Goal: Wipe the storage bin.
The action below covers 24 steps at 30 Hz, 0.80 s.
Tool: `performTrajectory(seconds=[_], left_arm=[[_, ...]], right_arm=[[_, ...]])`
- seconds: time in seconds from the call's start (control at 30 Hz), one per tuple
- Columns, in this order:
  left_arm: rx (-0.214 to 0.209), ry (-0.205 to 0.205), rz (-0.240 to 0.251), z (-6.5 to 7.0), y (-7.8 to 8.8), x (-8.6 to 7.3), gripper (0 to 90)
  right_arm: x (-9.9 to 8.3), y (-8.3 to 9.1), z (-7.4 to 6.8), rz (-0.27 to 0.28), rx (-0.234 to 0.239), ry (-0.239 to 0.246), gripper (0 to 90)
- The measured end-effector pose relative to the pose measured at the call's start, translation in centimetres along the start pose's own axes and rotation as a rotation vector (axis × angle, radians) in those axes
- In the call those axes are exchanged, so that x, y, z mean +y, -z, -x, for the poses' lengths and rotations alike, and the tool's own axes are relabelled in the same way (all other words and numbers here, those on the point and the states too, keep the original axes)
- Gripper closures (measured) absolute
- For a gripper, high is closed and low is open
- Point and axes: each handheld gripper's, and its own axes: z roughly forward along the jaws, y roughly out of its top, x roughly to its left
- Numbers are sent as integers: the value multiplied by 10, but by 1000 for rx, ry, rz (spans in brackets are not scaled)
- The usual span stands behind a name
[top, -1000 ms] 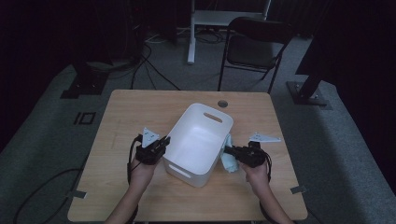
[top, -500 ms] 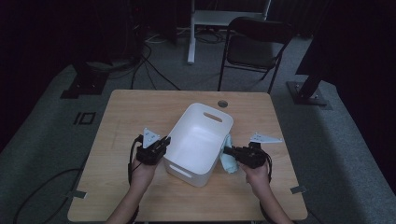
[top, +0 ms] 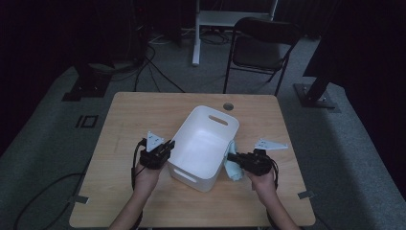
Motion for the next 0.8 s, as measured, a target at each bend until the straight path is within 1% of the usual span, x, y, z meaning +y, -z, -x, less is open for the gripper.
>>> performTrajectory(seconds=[0.03,0.07,0.2,0.23,0.3,0.33,0.37,0.47,0.6,0.63,0.67,0.7,0.73,0.77,0.8], left_arm=[[-1,1,0,0,0,0,867],[0,0,-1,0,0,0,866],[11,-3,-1,1,0,0,866],[12,-2,-1,1,0,0,867],[11,-2,-1,1,0,0,867],[7,0,-1,1,0,0,867],[3,2,0,1,0,0,866],[4,4,0,1,0,0,866],[13,5,0,2,0,0,866],[16,8,1,2,0,0,866],[15,8,0,2,0,0,866],[13,6,1,2,-1,0,866],[10,8,1,2,-1,0,866],[6,8,0,2,-1,0,865],[2,6,-1,1,-1,0,865]], right_arm=[[-2,-1,1,5,6,-12,833],[-7,-4,2,-3,11,-21,833],[-9,-3,1,-16,1,-26,833],[-8,-2,0,-19,4,-26,833],[-7,0,-3,-5,36,-33,832],[-5,1,-5,-1,33,-20,832],[-5,1,-7,-4,19,-5,833],[-9,-2,-7,0,23,-12,833],[-13,-3,-7,-19,15,-17,833],[-12,-2,-9,-25,7,-10,833],[-12,-1,-10,-22,13,-4,832],[-10,2,-15,-6,14,19,832],[-10,2,-15,-6,14,19,832],[-10,2,-17,-8,-3,42,833],[-10,1,-18,-6,-6,52,833]])
